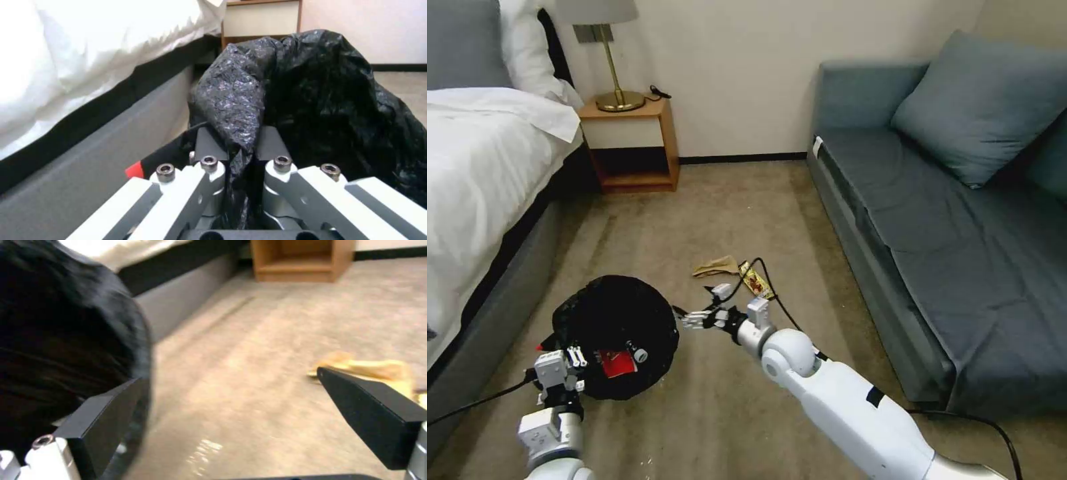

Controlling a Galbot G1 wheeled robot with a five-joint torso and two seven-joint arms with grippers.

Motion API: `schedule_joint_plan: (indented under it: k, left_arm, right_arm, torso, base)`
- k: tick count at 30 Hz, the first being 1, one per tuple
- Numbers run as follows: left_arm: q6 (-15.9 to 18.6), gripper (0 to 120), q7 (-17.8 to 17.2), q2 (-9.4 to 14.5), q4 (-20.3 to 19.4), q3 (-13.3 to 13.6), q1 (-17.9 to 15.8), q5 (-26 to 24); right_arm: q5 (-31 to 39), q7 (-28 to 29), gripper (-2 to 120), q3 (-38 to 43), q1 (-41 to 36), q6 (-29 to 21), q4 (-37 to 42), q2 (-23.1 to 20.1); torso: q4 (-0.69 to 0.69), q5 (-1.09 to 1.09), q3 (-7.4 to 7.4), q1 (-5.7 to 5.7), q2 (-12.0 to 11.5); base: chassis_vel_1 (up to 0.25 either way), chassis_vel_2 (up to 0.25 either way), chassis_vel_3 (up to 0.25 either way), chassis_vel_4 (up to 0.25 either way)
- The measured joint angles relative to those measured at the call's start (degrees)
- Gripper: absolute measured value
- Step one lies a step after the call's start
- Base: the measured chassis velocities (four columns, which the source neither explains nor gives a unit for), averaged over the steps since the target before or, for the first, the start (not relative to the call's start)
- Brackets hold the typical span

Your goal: Pick up the trash bin, then pick up the garbage on the floor and place it into the trash bin.

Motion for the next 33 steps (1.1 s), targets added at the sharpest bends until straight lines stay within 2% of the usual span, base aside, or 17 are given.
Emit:
schedule_joint_plan:
  k: [12, 23, 33]
  left_arm:
    - [0.44, 6, -0.28, 0.18, 0.23, -0.14, -0.51, -0.35]
    - [0.44, 6, -0.28, 0.05, 0.63, -0.31, -0.83, -0.44]
    - [0.44, 6, -0.28, 0.07, 1.31, -0.06, -1.14, -0.33]
  right_arm:
    - [-1.48, -0.18, 100, 1.47, 0.39, 2.23, -5.73, 0.99]
    - [-1.53, -1.51, 100, 1.52, 0.80, 2.82, -6.83, 1.12]
    - [-2.09, -3.04, 100, 1.79, 0.69, 4.12, -7.93, 1.37]
  torso:
    - [0.01, 0.00, 0.00, 0.00, 0.00]
    - [0.01, 0.00, 0.00, 0.00, 0.00]
    - [0.00, 0.00, 0.00, 0.00, 0.00]
  base:
    - [0.000, 0.000, 0.000, 0.000]
    - [0.000, 0.000, 0.000, 0.000]
    - [-0.083, 0.079, 0.075, -0.079]
